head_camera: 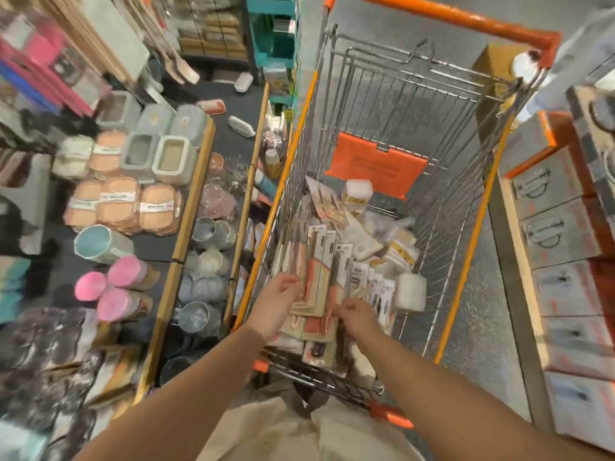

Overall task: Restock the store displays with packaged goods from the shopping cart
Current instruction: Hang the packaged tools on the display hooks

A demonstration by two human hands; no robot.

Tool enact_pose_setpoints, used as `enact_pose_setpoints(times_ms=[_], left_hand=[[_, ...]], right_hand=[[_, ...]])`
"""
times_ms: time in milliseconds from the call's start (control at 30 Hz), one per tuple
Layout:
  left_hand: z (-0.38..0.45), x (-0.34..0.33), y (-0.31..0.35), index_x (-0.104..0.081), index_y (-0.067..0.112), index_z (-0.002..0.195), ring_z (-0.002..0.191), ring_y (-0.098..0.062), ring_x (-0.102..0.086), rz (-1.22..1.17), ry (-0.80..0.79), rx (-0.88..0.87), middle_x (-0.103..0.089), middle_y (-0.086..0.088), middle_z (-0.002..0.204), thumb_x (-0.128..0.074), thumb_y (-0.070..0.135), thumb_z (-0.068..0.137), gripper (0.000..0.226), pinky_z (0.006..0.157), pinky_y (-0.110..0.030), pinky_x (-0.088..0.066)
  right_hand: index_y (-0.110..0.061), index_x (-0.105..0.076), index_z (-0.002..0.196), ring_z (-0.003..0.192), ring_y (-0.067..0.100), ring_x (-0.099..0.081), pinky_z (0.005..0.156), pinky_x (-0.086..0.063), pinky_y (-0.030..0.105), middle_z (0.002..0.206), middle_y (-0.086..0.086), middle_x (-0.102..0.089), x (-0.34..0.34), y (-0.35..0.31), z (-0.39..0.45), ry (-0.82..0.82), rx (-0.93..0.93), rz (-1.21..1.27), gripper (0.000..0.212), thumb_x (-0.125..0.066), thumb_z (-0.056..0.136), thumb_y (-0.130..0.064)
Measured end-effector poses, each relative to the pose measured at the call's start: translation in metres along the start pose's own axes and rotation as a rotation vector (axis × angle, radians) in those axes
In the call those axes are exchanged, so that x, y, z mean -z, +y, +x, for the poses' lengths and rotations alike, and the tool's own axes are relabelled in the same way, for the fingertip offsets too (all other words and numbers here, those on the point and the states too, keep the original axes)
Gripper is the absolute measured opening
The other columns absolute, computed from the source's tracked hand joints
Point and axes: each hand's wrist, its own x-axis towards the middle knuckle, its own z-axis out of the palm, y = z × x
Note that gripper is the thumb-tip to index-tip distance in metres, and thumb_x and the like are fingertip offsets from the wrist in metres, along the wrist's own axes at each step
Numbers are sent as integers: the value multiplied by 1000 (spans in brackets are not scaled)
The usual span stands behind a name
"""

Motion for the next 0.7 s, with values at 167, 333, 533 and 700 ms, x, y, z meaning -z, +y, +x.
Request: enact_pose_setpoints(times_ms=[167, 333, 533, 700], left_hand=[[8, 3, 3, -56, 18, 122, 95, -10, -63, -33, -29, -7, -63, -1, 115, -55, 23, 98, 24, 82, -28, -47], [14, -12, 6, -56, 19, 124, 101, -14, -64, -40, -93, 20, -64, 3, 111, -61, 33, 95, 33, 86, -31, -49], [15, -23, 18, -65, 17, 111, 97, -25, -70, -148, -108, 18, -74, -4, 103, -73, 30, 86, 29, 93, -46, -53], [15, 0, 17, -64, 19, 100, 89, -17, -66, -105, 55, -50, -70, 2, 92, -73, 21, 88, 15, 73, -28, -47]], right_hand=[[4, -64, 79, 72, 23, -55, 66, -39, 32, 73, 12, -59, 24, 14, -12, 148, -3, 190, 24, -63, 94, -15], [0, -67, 82, 68, 19, -56, 61, -42, 28, 71, 7, -61, 40, 9, -41, 218, 18, 411, 21, -60, 96, -15], [-11, -69, 85, 66, 17, -65, 65, -53, 32, 74, 3, -70, 26, -18, -56, -119, 80, 502, 14, -60, 96, -15], [-6, -65, 90, 52, 14, -52, 50, -42, 26, 63, 1, -61, 20, -15, -40, -170, -39, 669, 25, -50, 102, -21]])
